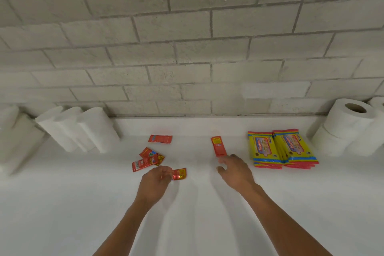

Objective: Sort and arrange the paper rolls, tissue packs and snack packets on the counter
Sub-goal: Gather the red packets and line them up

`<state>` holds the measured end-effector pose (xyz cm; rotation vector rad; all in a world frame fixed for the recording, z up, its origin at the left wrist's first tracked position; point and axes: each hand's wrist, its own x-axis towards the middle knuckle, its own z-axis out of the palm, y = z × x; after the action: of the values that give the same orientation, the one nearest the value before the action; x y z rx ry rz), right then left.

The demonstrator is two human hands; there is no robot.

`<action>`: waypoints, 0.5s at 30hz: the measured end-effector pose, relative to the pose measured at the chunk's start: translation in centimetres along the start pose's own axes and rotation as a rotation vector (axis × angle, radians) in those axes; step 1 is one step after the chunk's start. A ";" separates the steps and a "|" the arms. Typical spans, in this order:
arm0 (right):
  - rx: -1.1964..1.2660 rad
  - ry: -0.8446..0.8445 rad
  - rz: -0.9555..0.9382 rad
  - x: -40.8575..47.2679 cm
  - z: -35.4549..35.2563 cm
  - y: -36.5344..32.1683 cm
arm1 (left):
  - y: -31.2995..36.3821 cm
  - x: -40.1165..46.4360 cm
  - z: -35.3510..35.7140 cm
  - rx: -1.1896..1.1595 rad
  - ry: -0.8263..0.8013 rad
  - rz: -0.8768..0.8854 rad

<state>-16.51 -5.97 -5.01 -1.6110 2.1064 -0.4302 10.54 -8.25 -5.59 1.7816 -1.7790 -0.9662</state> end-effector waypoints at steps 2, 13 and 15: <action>0.026 0.010 0.005 -0.1 0.5 -1.0 | -0.5 1.8 -1.4 0.066 0.025 0.013; 0.053 0.060 -0.005 -0.6 3.3 -4.8 | -1.3 12.5 -5.5 0.483 0.054 0.126; 0.053 0.069 0.002 -0.8 3.4 -4.9 | -1.2 13.9 -5.3 0.559 0.018 0.169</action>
<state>-10.54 -6.46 -5.36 -1.5853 2.1283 -0.5446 14.23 -22.68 -5.34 1.8891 -2.3016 -0.4019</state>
